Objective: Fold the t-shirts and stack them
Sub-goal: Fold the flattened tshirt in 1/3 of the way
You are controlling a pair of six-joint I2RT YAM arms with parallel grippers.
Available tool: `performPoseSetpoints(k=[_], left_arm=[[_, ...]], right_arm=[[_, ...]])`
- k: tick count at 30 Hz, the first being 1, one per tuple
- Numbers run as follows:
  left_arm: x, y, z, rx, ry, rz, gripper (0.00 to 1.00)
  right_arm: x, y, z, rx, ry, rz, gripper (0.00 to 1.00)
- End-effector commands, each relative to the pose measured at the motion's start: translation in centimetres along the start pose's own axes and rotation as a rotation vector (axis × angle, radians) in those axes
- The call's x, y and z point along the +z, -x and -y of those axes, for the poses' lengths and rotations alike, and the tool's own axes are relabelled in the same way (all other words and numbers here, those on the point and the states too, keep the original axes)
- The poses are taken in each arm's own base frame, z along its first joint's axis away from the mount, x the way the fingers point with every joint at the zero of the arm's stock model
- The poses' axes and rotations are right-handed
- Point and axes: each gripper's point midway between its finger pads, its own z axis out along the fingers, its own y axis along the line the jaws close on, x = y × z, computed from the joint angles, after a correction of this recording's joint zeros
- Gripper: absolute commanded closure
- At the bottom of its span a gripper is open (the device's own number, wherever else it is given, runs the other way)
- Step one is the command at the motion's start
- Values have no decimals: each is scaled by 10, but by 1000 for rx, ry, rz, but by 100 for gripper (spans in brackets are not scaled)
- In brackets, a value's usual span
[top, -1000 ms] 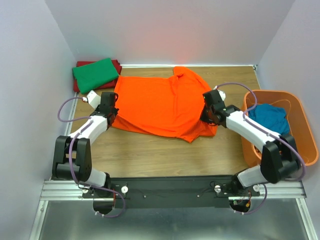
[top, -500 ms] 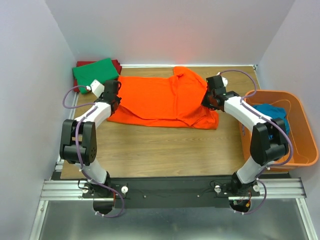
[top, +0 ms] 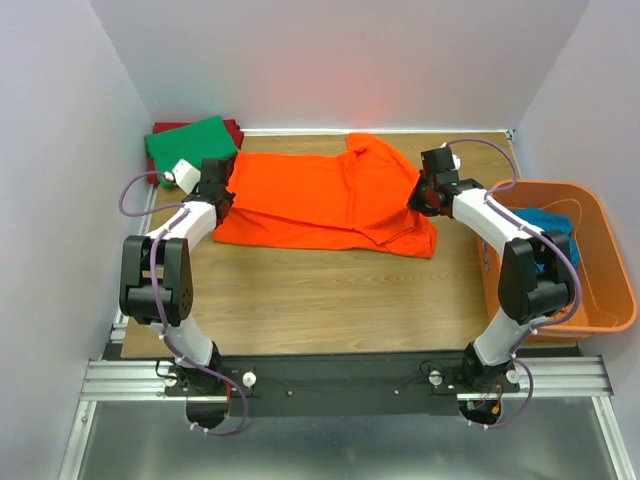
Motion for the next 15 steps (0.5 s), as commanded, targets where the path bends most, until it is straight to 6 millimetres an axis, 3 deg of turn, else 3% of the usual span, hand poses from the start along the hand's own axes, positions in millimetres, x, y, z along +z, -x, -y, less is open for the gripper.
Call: performPoseSetpoints(k=[1, 15], left_arm=[[6, 5, 1, -8, 5, 3, 100], [18, 10, 9, -8, -10, -9, 100]], right_arm=[[7, 12, -2, 3, 23, 16, 99], [16, 24, -6, -9, 40, 20, 99]])
